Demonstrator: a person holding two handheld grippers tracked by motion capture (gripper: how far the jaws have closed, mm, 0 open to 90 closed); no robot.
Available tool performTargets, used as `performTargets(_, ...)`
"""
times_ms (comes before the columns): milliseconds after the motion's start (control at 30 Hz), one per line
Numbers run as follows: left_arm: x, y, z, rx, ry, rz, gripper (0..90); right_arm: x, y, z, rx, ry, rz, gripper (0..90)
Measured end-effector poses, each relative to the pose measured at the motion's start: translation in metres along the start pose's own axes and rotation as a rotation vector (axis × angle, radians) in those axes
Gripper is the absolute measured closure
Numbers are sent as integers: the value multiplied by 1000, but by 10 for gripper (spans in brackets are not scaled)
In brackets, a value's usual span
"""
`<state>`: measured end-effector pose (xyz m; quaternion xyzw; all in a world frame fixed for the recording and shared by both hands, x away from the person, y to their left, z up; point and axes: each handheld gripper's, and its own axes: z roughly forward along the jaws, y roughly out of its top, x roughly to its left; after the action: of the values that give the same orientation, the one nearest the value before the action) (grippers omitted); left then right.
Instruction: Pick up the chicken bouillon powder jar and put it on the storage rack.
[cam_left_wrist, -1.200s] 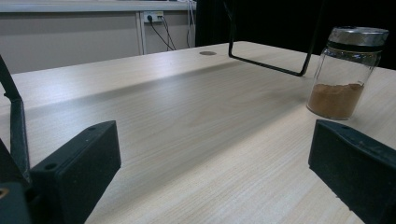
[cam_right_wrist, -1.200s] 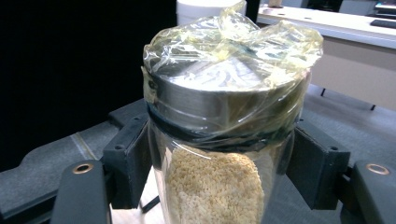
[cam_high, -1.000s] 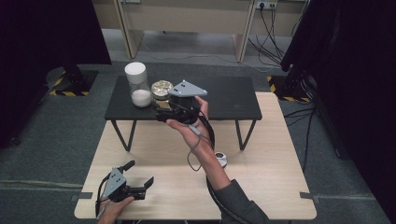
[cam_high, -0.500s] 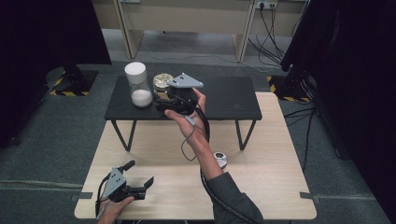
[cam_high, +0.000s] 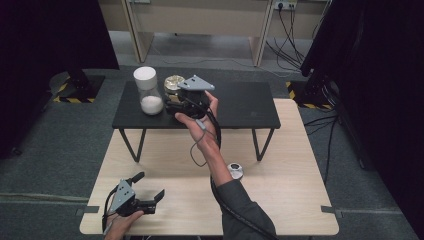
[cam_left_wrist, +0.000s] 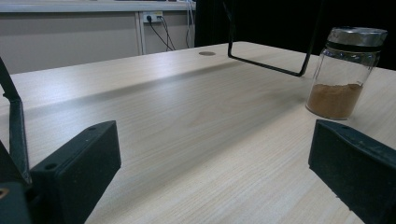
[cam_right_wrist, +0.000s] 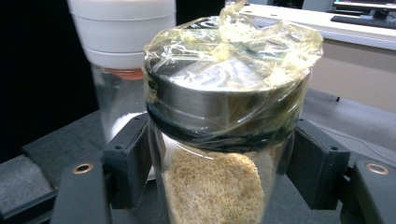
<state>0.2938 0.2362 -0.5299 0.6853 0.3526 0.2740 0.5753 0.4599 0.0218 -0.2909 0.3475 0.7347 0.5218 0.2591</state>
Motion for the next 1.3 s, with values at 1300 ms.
performTargets(1300,0,0,0,0,-4,-2,19,-3,-12,24,-5,-23,23,303)
